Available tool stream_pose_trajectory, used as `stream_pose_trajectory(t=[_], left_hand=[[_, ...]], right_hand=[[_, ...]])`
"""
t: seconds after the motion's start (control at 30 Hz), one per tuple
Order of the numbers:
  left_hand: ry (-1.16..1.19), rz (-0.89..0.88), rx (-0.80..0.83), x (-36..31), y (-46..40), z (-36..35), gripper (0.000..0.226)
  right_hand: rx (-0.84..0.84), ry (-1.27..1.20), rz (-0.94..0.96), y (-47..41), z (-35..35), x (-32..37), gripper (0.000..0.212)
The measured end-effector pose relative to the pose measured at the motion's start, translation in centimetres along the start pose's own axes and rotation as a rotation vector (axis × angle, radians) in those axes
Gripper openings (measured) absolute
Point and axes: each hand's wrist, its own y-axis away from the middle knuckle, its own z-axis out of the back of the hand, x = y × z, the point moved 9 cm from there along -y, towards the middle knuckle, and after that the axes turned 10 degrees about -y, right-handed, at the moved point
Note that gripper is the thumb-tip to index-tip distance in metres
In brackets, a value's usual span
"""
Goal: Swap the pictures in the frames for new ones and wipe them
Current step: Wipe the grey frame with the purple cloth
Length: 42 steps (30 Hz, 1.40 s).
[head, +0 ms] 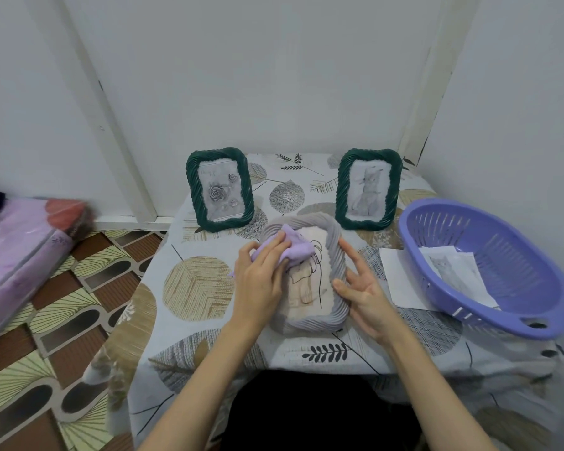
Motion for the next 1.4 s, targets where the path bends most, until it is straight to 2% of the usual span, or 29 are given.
stream_pose_trajectory(t=[0.07, 0.17, 0.23, 0.4, 0.6, 0.77, 0.93, 1.0, 1.17, 1.23, 1.33, 1.4], left_hand=[[0.025, -0.070, 0.065, -1.2, -0.2, -0.6, 0.039], [-0.005, -0.292, 0.203, -3.4, 1.6, -1.8, 0.038], [-0.054, -0.381, 0.204, -3.3, 2.7, -1.7, 0.036], [-0.087, -0.244, 0.152, -1.3, 2.4, -1.5, 0.039], [-0.094, -0.279, 0.147, -2.1, 3.2, -1.6, 0.040], [0.016, -0.051, 0.151, 0.6, 2.3, -1.0, 0.044], [-0.023, -0.174, 0.134, -1.9, 2.0, -0.9, 0.036], [-0.036, -0.204, 0.125, -1.6, 2.5, -0.8, 0.035], [0.028, -0.024, 0.097, 0.5, 1.9, 0.1, 0.039], [0.002, -0.074, 0.113, -0.7, 1.8, -0.2, 0.040], [-0.035, -0.226, 0.171, -2.3, 3.0, -1.4, 0.033], [-0.063, -0.271, 0.166, -1.8, 3.8, -1.4, 0.033]], right_hand=[[-0.021, -0.055, 0.008, -0.2, -0.1, 0.1, 0.089], [-0.053, -0.111, 0.022, -0.8, 0.3, 1.0, 0.088], [-0.053, -0.122, 0.026, -0.9, 0.7, 1.6, 0.091], [-0.053, -0.160, -0.017, -0.6, 0.0, 0.2, 0.085], [-0.076, -0.130, 0.005, -0.9, -0.2, 0.9, 0.087], [-0.051, -0.076, -0.020, -0.6, -0.6, 0.2, 0.081], [-0.091, -0.065, -0.001, -0.9, -0.8, 0.2, 0.074], [-0.079, -0.070, 0.002, -0.7, -0.7, 0.7, 0.080], [-0.046, -0.104, -0.022, -0.2, -0.9, -0.3, 0.087], [-0.060, -0.124, -0.016, -0.2, -0.9, -0.6, 0.088], [-0.123, -0.110, 0.017, -0.2, -0.2, 0.4, 0.077], [-0.128, -0.104, 0.022, -0.1, 0.3, 1.0, 0.080]])
